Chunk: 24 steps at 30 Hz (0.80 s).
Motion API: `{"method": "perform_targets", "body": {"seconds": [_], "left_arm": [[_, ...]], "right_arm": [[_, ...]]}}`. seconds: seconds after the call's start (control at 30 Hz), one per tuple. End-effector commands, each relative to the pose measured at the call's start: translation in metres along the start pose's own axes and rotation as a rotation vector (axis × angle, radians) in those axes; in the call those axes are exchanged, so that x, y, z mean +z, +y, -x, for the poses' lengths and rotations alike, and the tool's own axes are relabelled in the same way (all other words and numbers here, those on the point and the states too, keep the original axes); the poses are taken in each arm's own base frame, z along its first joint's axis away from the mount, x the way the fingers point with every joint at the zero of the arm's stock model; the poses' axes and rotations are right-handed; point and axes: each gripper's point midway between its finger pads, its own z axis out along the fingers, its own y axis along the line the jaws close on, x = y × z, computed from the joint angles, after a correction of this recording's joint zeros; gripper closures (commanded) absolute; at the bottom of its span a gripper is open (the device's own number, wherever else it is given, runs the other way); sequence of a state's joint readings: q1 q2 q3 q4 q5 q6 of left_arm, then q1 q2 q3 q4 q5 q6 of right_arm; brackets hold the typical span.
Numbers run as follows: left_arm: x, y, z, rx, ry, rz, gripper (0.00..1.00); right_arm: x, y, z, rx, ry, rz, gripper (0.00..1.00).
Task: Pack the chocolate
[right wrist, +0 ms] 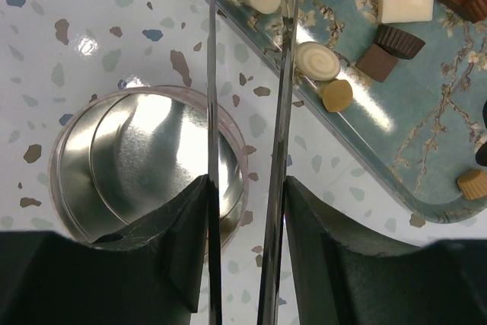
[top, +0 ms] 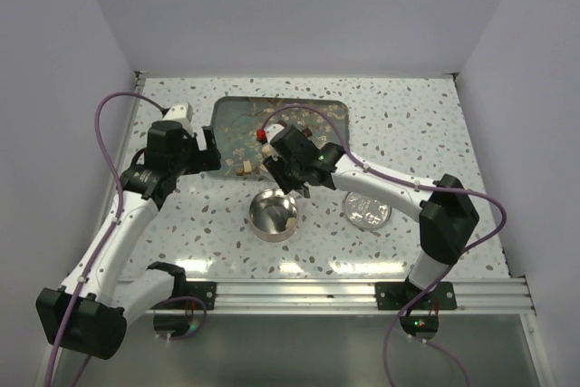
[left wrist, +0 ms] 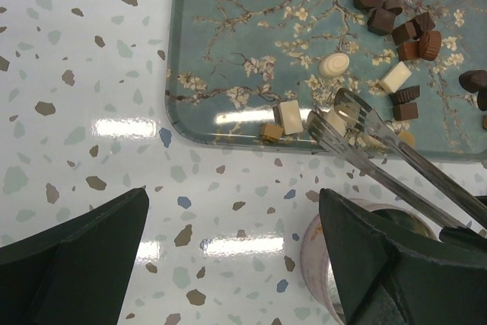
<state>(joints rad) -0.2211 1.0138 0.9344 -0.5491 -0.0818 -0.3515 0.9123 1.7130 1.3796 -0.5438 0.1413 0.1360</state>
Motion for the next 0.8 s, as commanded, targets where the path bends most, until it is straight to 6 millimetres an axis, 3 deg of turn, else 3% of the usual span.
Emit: {"method": "perform_targets", "body": {"seconds": [0.0, 0.37, 0.77], "left_arm": [[-0.003, -0.001, 0.002, 0.016, -0.015, -0.011, 0.00], [0.001, -0.003, 0.007, 0.014, -0.020, -0.016, 0.00], [0.009, -0.004, 0.002, 0.015, -0.003, -0.021, 0.00]], "right_arm": [[0.001, -0.005, 0.014, -0.001, -0.055, -0.029, 0.54], [0.000, -0.011, 0.014, -0.024, -0.048, -0.060, 0.54], [0.002, 0.002, -0.001, -0.012, 0.000, 0.018, 0.54]]}}
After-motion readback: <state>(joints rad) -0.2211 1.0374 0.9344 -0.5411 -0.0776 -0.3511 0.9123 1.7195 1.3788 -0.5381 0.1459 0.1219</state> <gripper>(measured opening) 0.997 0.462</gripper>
